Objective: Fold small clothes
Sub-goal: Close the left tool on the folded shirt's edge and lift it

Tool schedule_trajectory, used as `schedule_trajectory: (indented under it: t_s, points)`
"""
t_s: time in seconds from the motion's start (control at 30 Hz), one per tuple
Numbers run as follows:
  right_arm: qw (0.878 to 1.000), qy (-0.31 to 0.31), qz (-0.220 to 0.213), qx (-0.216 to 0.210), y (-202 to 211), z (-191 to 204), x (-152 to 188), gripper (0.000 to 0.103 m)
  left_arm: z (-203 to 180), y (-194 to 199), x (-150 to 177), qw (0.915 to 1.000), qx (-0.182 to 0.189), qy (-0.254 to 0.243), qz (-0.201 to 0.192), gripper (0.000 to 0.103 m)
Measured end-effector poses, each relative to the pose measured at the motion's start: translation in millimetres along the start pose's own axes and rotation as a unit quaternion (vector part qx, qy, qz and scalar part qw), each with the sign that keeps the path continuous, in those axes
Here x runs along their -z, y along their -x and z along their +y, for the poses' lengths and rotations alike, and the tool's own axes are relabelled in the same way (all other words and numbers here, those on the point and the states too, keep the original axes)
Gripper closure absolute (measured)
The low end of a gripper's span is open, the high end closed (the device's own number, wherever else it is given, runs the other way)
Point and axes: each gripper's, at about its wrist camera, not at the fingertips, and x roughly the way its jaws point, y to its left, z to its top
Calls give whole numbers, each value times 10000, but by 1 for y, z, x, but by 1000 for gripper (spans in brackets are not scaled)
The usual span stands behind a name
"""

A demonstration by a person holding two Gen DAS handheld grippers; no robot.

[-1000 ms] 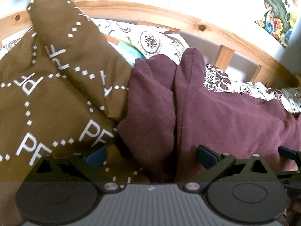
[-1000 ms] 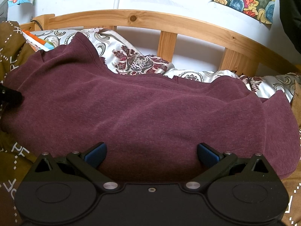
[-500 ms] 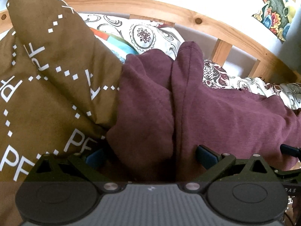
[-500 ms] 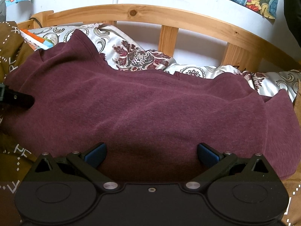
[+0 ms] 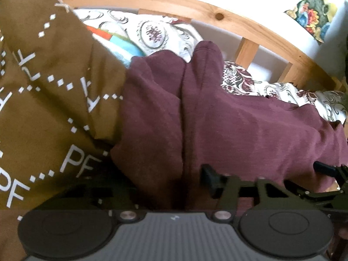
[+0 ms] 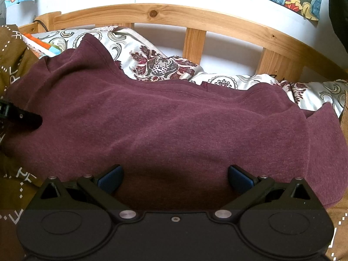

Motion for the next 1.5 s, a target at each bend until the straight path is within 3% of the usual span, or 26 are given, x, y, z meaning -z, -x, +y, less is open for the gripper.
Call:
schedule_trajectory:
  t_s: [0.1,0.23,0.37,0.6,0.8,0.97,1.17,1.37,1.5]
  points:
    - [10000,-14,63,-49,2,-1,-3,0,-6,2,0,9999,18,-121,-51,75]
    - [9996,-48,185,-212,11,-6,-8,0,-16,6,-3,9996,-66,-261,-84,82]
    - [9994,-116,53,-311,34,-14,-2,1,-25,11,-9,9995,-192,-253,-82,84]
    - [9994,-288,-39,-173,56,-35,13,0,-50,27,-11,9962,-494,-697,-170,85]
    - [9990,-365,-144,-191,72,-49,16,0,-70,40,-24,9945,-542,-875,-174,87]
    - [9987,-414,-230,-180,84,-63,23,0,-122,55,-37,9839,-510,-1672,-371,87]
    - [9977,-640,-229,-35,93,-94,38,0,-208,58,-50,9666,-100,-2510,-503,87]
    - [9934,-1117,-95,226,95,-135,59,0,-274,40,-38,9613,431,-2673,-504,88]
    - [9895,-1400,-13,349,98,-158,74,0,-300,16,-16,9583,408,-2810,-334,87]
